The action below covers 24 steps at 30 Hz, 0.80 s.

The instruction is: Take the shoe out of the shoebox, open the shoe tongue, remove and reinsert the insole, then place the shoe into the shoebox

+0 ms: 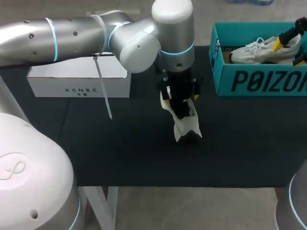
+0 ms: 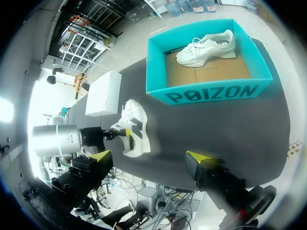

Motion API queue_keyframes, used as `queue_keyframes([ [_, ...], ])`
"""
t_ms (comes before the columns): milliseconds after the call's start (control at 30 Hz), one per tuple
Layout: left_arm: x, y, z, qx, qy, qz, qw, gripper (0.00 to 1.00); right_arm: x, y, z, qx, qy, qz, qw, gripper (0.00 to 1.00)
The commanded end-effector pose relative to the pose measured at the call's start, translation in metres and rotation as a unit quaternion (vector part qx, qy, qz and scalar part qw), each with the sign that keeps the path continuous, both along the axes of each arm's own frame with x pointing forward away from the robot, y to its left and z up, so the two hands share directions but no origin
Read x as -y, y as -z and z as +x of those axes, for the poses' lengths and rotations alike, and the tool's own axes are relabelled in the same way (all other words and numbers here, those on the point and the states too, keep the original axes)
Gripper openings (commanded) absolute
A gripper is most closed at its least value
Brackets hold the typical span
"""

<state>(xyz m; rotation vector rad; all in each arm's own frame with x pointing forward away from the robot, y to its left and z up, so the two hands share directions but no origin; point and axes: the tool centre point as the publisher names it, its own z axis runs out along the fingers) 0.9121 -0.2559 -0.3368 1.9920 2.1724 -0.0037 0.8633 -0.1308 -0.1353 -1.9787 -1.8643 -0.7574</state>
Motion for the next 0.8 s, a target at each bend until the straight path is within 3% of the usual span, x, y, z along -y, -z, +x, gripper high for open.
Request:
queue_keyframes([
  [33,0.006,-0.003,0.001,-0.002,-0.003,-0.010,1.000,1.00,0.000,0.000,0.001,-0.001,0.000,-0.001,1.000,1.00],
  [333,0.001,-0.037,0.022,-0.042,-0.019,-0.045,0.998,1.00,0.000,0.000,0.001,-0.001,0.000,-0.001,1.000,1.00],
  [567,-0.008,-0.060,0.066,0.009,-0.046,-0.039,0.998,1.00,0.000,0.000,0.001,-0.001,0.000,-0.001,1.000,1.00],
  [633,-0.005,-0.062,0.078,0.022,-0.055,-0.040,0.997,0.84,0.000,0.000,0.001,-0.001,0.000,-0.001,1.000,1.00],
  [667,-0.004,-0.061,0.079,0.029,-0.055,-0.040,0.997,0.69,0.000,0.000,0.001,-0.001,0.000,-0.001,1.000,1.00],
  [700,-0.001,-0.058,0.082,0.042,-0.055,-0.033,0.997,0.45,0.000,0.000,0.001,-0.001,0.000,-0.001,1.000,1.00],
  [800,0.006,-0.053,0.086,0.041,-0.064,-0.044,0.996,0.04,0.000,0.000,0.001,-0.001,0.000,-0.001,1.000,1.00],
])
